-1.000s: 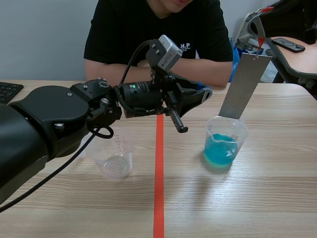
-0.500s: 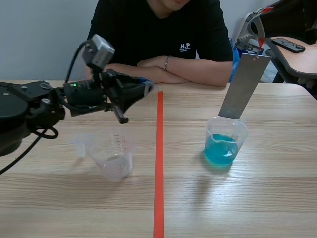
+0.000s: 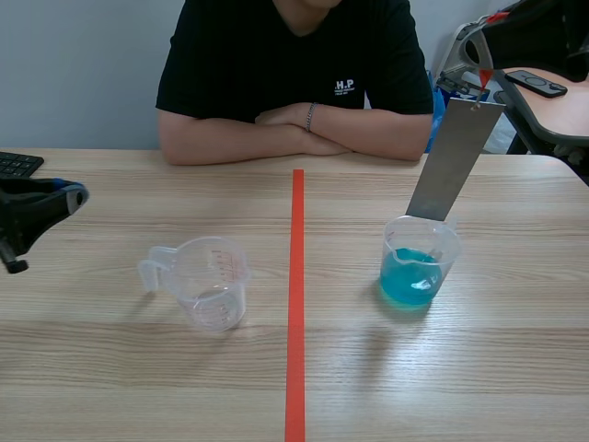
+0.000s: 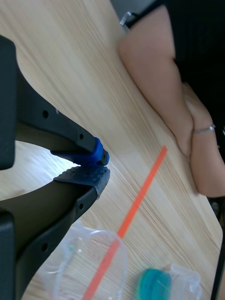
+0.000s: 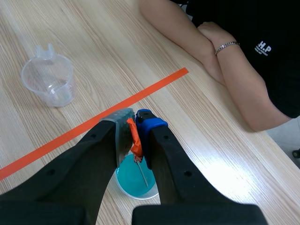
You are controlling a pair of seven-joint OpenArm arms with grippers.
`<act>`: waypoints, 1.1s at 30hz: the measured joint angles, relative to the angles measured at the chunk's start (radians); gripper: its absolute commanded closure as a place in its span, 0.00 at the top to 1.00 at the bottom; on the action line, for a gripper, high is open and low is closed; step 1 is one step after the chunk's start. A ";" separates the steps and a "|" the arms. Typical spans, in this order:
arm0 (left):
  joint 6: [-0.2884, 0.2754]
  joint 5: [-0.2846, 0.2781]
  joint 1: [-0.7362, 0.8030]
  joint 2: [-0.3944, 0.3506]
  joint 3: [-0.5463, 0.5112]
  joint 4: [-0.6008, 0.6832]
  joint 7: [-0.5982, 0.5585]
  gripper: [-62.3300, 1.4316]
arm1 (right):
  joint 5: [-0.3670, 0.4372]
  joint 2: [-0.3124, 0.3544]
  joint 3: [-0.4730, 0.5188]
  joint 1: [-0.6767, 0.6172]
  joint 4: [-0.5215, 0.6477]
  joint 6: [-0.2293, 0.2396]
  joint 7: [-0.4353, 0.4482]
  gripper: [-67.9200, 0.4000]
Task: Do the redox reaction experiment.
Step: 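Point at the plate with the left hand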
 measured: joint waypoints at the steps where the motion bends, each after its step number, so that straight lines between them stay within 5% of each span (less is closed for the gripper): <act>1: 0.000 0.000 0.039 -0.012 -0.036 0.011 0.000 0.09 | 0.000 0.000 0.000 0.000 0.000 0.000 0.000 0.03; 6: 0.000 0.022 0.259 -0.037 -0.221 0.074 0.000 0.09 | 0.000 0.000 0.000 0.000 0.000 0.000 0.000 0.03; 19: 0.000 0.328 0.874 0.052 -0.706 0.283 -0.238 0.09 | 0.001 0.000 0.000 0.000 0.000 0.003 0.000 0.03; 26: 0.074 0.546 1.066 0.200 -0.812 0.335 -0.349 0.09 | 0.001 0.000 0.000 0.000 0.000 0.003 0.000 0.03; 33: 0.112 0.608 1.228 0.277 -0.900 0.380 -0.460 0.09 | 0.001 0.000 0.000 0.000 0.000 0.003 0.000 0.03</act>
